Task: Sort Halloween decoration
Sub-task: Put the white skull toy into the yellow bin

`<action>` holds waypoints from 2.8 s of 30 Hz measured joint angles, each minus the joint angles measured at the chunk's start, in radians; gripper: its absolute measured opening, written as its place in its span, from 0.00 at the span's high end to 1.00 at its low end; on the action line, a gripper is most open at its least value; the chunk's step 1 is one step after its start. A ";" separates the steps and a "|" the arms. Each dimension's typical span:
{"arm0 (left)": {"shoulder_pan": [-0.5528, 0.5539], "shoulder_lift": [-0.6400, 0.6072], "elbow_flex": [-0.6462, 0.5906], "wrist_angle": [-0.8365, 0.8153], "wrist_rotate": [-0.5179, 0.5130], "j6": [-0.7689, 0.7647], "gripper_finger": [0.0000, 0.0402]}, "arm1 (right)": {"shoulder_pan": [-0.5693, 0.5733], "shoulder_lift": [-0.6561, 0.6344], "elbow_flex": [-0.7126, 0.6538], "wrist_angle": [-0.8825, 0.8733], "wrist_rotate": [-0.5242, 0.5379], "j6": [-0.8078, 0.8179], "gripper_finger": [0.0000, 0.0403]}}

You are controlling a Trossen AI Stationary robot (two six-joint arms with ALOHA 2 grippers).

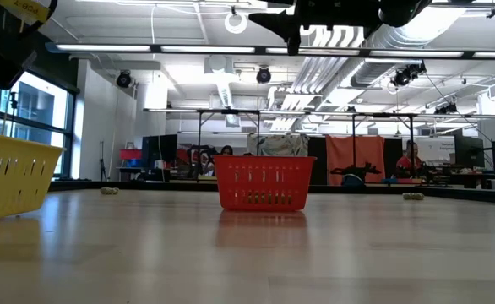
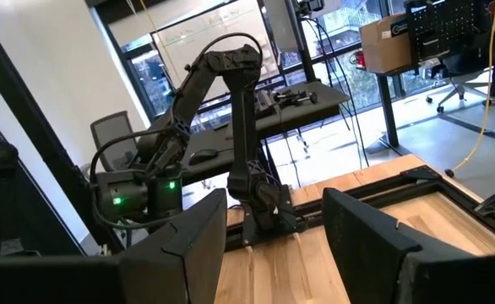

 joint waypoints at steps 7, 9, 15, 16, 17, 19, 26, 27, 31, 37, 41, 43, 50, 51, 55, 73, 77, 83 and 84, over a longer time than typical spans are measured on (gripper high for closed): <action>0.113 -0.099 0.000 0.111 -0.113 0.115 0.65 | 0.000 0.000 0.000 0.000 0.000 0.000 0.53; 0.174 -0.143 0.000 0.162 -0.212 0.217 0.64 | 0.000 0.000 0.000 0.000 0.000 0.000 0.53; 0.469 -0.243 0.001 0.415 -0.352 0.702 0.64 | 0.004 0.000 0.000 0.041 -0.001 0.001 0.53; 0.530 -0.247 0.001 0.477 -0.352 0.794 0.64 | 0.006 0.000 0.000 0.054 -0.001 0.003 0.53; 0.587 -0.247 0.001 0.553 -0.349 0.880 0.64 | 0.008 0.000 0.000 0.066 -0.002 0.001 0.53; 0.699 -0.242 0.001 0.709 -0.315 1.029 0.64 | 0.008 0.000 0.000 0.093 -0.002 0.000 0.53; 0.976 -0.167 0.041 1.010 -0.054 1.261 0.64 | 0.008 0.000 0.000 0.176 -0.002 0.008 0.53; 0.993 -0.154 0.059 1.010 -0.033 1.294 0.64 | 0.008 0.000 0.000 0.177 -0.002 0.008 0.53; 1.012 -0.100 0.119 1.015 0.008 1.443 0.64 | 0.008 0.000 0.000 0.172 -0.002 0.003 0.53; 1.012 -0.048 0.140 1.014 0.010 1.518 0.64 | 0.008 0.000 0.000 0.155 -0.002 0.000 0.53; 1.012 -0.040 0.141 1.013 0.010 1.518 0.64 | 0.008 0.000 0.000 0.142 -0.001 0.006 0.53; 1.012 -0.040 0.142 1.016 0.009 1.518 0.64 | -0.001 -0.002 0.003 0.125 0.002 0.043 0.53; 1.017 -0.040 0.142 1.015 -0.025 1.509 0.64 | -0.085 -0.011 0.275 -0.674 0.250 0.055 0.53; 1.017 -0.040 0.142 1.015 -0.025 1.509 0.64 | -0.100 0.000 0.325 -0.822 0.314 0.044 0.53; 1.017 -0.040 0.142 1.015 -0.029 1.509 0.64 | -0.181 0.043 0.433 -1.224 0.484 0.055 0.53; 1.017 -0.040 0.142 1.009 -0.036 1.518 0.64 | -0.399 0.061 -0.076 -1.387 0.360 0.324 0.53; 1.017 -0.040 0.142 1.006 -0.036 1.517 0.64 | -0.430 0.061 -0.107 -1.351 0.390 0.346 0.53; 1.017 -0.040 0.142 1.006 -0.036 1.518 0.64 | -0.452 0.061 -0.142 -1.318 0.342 0.360 0.53; 1.017 -0.040 0.142 1.006 -0.036 1.518 0.64 | -0.454 0.060 -0.151 -1.303 0.341 0.363 0.53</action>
